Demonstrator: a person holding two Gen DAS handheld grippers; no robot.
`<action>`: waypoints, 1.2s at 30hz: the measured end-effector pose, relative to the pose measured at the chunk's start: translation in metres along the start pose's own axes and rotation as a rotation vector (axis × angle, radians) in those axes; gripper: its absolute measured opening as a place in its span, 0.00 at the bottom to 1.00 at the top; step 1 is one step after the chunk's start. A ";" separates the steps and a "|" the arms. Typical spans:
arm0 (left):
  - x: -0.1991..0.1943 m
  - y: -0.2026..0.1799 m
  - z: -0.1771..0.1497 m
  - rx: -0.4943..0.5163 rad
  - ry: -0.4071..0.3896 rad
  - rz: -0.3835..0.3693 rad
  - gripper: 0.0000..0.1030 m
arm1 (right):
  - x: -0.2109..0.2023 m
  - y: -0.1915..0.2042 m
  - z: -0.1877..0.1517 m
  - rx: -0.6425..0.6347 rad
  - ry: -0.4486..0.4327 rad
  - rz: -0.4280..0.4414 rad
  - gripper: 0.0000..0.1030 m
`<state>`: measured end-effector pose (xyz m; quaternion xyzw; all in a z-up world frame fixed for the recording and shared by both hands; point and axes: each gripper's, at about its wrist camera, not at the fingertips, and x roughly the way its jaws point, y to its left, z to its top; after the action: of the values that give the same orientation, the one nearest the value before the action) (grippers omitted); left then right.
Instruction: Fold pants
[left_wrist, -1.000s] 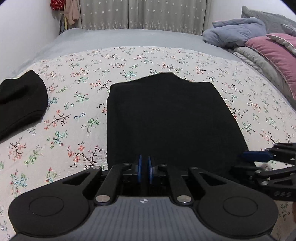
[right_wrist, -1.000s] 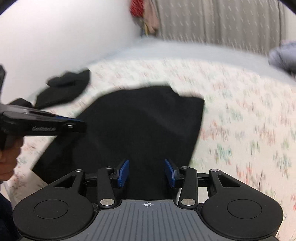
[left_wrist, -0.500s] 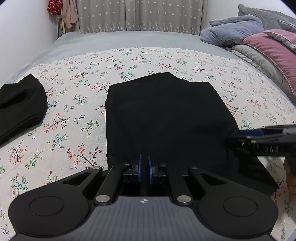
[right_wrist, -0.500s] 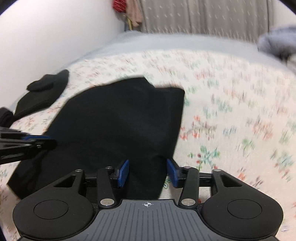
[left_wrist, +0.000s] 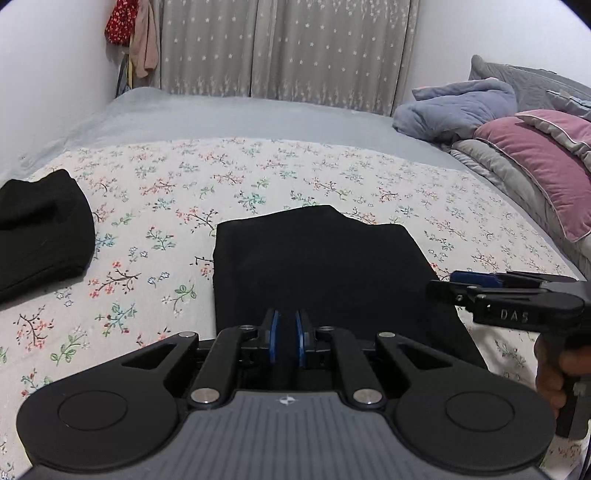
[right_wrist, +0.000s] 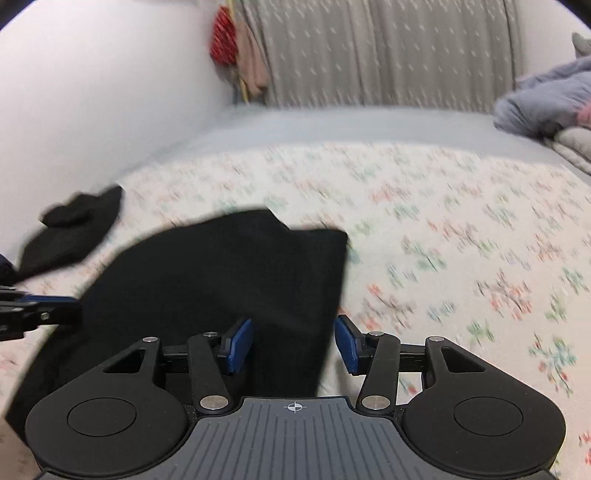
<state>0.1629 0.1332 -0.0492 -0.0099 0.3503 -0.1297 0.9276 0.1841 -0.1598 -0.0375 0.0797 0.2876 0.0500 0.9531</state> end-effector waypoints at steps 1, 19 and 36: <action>0.005 -0.002 0.000 0.003 0.013 0.006 0.31 | -0.001 0.002 0.002 0.001 -0.011 0.022 0.45; 0.035 -0.008 -0.006 0.081 0.117 0.070 0.32 | 0.074 0.000 0.024 -0.059 0.062 -0.010 0.45; 0.015 0.031 0.011 -0.162 0.056 0.016 0.61 | 0.012 -0.016 0.042 0.071 0.024 -0.062 0.54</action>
<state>0.1883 0.1583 -0.0539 -0.0786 0.3855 -0.0939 0.9146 0.2179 -0.1785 -0.0121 0.1038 0.3030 0.0115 0.9473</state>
